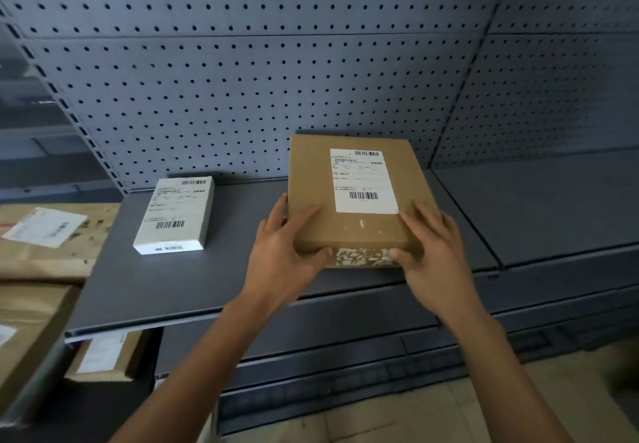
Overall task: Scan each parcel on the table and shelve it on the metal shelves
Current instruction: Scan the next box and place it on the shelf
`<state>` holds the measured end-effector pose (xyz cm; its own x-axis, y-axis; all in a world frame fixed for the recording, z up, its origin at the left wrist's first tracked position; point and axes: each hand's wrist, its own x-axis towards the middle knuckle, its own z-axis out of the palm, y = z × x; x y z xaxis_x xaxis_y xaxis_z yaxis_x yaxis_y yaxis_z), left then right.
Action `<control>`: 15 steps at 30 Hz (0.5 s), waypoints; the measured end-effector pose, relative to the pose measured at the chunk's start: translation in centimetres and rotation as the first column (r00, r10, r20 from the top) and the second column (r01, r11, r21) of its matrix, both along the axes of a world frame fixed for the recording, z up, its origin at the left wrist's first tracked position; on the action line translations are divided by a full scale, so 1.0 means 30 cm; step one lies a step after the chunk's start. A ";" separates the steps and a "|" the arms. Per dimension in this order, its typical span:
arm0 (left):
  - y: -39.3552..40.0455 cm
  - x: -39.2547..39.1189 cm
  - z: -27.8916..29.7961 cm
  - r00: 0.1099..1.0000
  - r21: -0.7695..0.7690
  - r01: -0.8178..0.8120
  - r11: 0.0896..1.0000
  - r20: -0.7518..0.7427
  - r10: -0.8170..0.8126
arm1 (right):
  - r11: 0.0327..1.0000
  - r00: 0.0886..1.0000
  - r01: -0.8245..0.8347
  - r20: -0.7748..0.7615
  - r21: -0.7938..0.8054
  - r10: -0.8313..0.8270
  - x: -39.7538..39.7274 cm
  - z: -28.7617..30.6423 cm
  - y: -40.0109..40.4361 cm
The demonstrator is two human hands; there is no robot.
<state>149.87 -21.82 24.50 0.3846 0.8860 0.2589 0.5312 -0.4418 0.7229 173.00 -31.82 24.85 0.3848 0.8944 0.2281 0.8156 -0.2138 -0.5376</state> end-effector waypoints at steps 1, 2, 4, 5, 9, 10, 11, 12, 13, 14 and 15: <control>-0.006 0.004 -0.001 1.000 -0.006 -0.027 1.000 -0.007 0.027 | 1.000 1.000 -0.024 -0.005 -0.013 0.024 0.012 0.000 0.014; -0.013 0.007 -0.003 0.998 -0.012 -0.054 0.998 -0.018 0.054 | 0.999 0.999 -0.048 -0.008 -0.025 0.048 0.022 0.000 0.027; -0.026 0.013 -0.005 0.995 -0.023 -0.097 0.995 -0.037 0.096 | 0.994 0.995 -0.098 -0.013 -0.041 0.097 0.038 -0.003 0.047; -0.030 0.015 -0.005 0.993 -0.034 -0.109 0.993 -0.045 0.107 | 0.992 0.993 -0.120 -0.006 -0.047 0.120 0.045 -0.004 0.056; -0.036 0.020 -0.005 0.984 -0.072 -0.158 0.985 -0.089 0.152 | 0.980 0.979 -0.186 0.071 -0.069 0.191 0.074 -0.008 0.091; -0.036 0.021 -0.005 0.982 -0.077 -0.171 0.982 -0.095 0.164 | 0.977 0.975 -0.203 0.077 -0.065 0.208 0.077 -0.009 0.098; -0.035 0.020 -0.004 0.980 -0.082 -0.181 0.980 -0.099 0.172 | 0.974 0.971 -0.219 0.084 -0.057 0.224 0.079 -0.011 0.103; -0.032 0.020 -0.002 0.978 -0.088 -0.189 0.978 -0.104 0.179 | 0.972 0.968 -0.231 0.092 -0.044 0.234 0.078 -0.014 0.108; -0.028 0.020 0.000 0.977 -0.092 -0.194 0.977 -0.111 0.184 | 0.972 0.967 -0.235 0.098 -0.030 0.237 0.077 -0.018 0.112; -0.022 0.020 0.003 0.975 -0.096 -0.199 0.975 -0.115 0.188 | 0.972 0.967 -0.234 0.100 -0.020 0.234 0.075 -0.022 0.116; -0.017 0.021 0.007 0.975 -0.102 -0.204 0.974 -0.114 0.192 | 0.973 0.968 -0.230 0.099 -0.014 0.230 0.074 -0.027 0.118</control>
<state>150.50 -22.32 24.70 0.2178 0.9684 0.1217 0.6743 -0.2395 0.6985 175.22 -28.27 24.04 0.1445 0.9566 0.2529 0.8922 -0.0154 -0.4514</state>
